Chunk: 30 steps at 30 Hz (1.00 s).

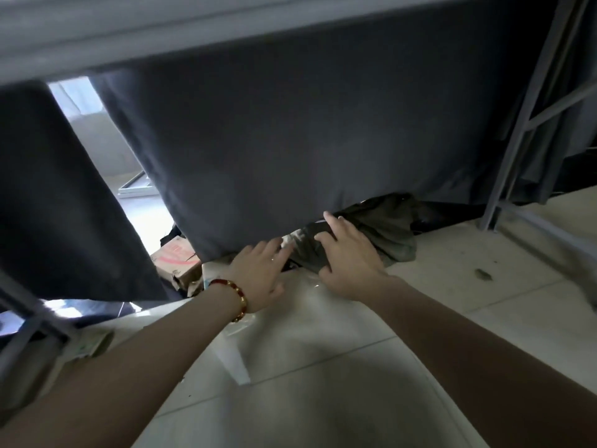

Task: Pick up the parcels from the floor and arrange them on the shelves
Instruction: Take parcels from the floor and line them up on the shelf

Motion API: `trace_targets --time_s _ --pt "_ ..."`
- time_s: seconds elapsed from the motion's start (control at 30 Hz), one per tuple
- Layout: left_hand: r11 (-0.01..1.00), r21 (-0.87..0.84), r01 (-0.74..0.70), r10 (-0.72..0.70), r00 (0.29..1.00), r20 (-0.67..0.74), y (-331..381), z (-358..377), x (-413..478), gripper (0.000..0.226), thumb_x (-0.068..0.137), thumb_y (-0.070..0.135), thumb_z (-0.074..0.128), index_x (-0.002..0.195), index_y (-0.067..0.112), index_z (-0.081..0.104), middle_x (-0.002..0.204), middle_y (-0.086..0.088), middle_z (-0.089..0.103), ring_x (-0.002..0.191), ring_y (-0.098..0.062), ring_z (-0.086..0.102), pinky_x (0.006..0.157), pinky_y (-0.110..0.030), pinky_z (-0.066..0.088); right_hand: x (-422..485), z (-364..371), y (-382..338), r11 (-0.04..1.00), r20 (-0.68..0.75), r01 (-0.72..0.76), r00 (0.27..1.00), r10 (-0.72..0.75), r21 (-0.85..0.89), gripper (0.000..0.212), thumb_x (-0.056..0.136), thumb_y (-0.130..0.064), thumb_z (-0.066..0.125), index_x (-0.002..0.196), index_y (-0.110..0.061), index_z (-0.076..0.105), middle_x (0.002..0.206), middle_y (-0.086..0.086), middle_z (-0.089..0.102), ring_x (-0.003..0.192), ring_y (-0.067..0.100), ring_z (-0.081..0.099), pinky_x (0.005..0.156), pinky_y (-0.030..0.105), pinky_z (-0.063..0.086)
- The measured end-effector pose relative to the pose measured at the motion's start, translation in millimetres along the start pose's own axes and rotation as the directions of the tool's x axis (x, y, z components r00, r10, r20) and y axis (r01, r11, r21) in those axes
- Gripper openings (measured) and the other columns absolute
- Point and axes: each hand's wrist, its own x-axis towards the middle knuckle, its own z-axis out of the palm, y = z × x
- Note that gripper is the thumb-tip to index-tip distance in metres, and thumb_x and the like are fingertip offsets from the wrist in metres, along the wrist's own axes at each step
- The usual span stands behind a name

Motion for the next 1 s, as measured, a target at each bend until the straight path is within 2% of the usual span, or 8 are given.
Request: trace_targets --time_s 0.1,0.17,0.3,0.47,0.63,0.8,0.9,1.0 --pt "0.978 0.007 0.207 -0.206 0.971 0.124 -15.7 39.6 -2.8 0.080 0.089 0.049 0.052 0.154 0.017 0.017 0.151 -0.007 0.031 0.133 -0.028 0.038 0.104 -0.039 0.035 3.8 28.6 -3.6 0.998 0.050 -0.042 0.998 0.040 0.036 0.055 0.090 -0.024 0.054 0.143 -0.016 0.042 0.165 0.006 0.002 0.151 0.029 0.008 0.120 0.038 0.015" --pt "0.960 0.042 0.279 -0.281 0.941 0.190 -23.6 64.4 -5.3 0.078 0.089 0.051 0.049 0.152 0.015 0.020 0.149 -0.009 0.033 0.132 -0.030 0.039 0.103 -0.041 0.036 5.1 44.4 -2.7 0.996 0.068 -0.056 0.996 0.051 0.064 0.051 0.089 -0.027 0.053 0.139 -0.017 0.045 0.165 0.006 0.004 0.151 0.030 0.010 0.120 0.040 0.016" --pt "0.938 0.077 0.338 -0.346 0.893 0.289 -37.6 105.5 -3.2 0.068 0.090 0.053 0.046 0.144 0.014 0.030 0.142 -0.010 0.040 0.125 -0.030 0.046 0.094 -0.041 0.043 1.2 70.7 -2.6 0.982 0.054 -0.083 0.996 0.075 0.168 0.063 0.074 -0.042 0.039 0.130 -0.018 0.054 0.164 0.007 0.017 0.148 0.028 0.020 0.118 0.041 0.020" --pt "0.924 0.120 0.363 -0.382 0.853 0.357 -56.6 140.4 12.3 0.072 0.088 0.060 0.047 0.143 0.016 0.031 0.143 -0.008 0.038 0.127 -0.030 0.044 0.096 -0.042 0.044 -7.6 105.7 -1.8 0.966 0.065 -0.123 0.992 0.111 0.227 0.050 0.086 -0.042 0.058 0.132 -0.021 0.052 0.164 0.004 0.015 0.149 0.025 0.019 0.121 0.043 0.012" --pt "0.918 0.172 0.356 -0.394 0.857 0.332 -60.4 150.6 36.8 0.074 0.084 0.067 0.048 0.141 0.021 0.038 0.143 -0.006 0.039 0.129 -0.027 0.044 0.095 -0.042 0.044 -15.1 121.6 -2.8 0.941 0.019 -0.199 0.979 0.201 0.274 0.053 0.085 -0.046 0.060 0.133 -0.024 0.053 0.164 0.001 0.017 0.148 0.025 0.021 0.120 0.043 0.015" --pt "0.909 0.144 0.390 -0.416 0.845 0.335 -58.8 162.2 55.0 0.076 0.088 0.068 0.045 0.145 0.020 0.032 0.145 -0.007 0.036 0.131 -0.030 0.039 0.094 -0.045 0.043 -17.6 139.6 -4.0 0.919 0.051 -0.274 0.961 0.271 0.284 0.054 0.086 -0.049 0.059 0.134 -0.025 0.051 0.164 0.000 0.015 0.149 0.026 0.018 0.120 0.045 0.013" --pt "0.851 0.054 0.522 -0.505 0.784 0.361 -71.3 167.3 71.3 0.084 0.082 0.076 0.045 0.143 0.019 0.037 0.141 -0.009 0.039 0.128 -0.034 0.041 0.099 -0.048 0.043 -10.5 146.6 -11.7 0.893 0.055 -0.305 0.951 0.305 0.330 0.055 0.086 -0.049 0.059 0.134 -0.024 0.050 0.165 -0.001 0.014 0.149 0.026 0.017 0.119 0.046 0.012" --pt "0.785 0.024 0.619 -0.562 0.696 0.447 -86.4 180.8 78.7 0.097 0.072 0.085 0.040 0.146 0.023 0.039 0.141 -0.011 0.041 0.128 -0.036 0.041 0.104 -0.049 0.040 -2.2 151.7 -25.0 0.941 0.056 -0.232 0.973 0.226 0.247 0.058 0.087 -0.050 0.058 0.136 -0.022 0.048 0.165 0.000 0.012 0.150 0.026 0.015 0.120 0.049 0.010"
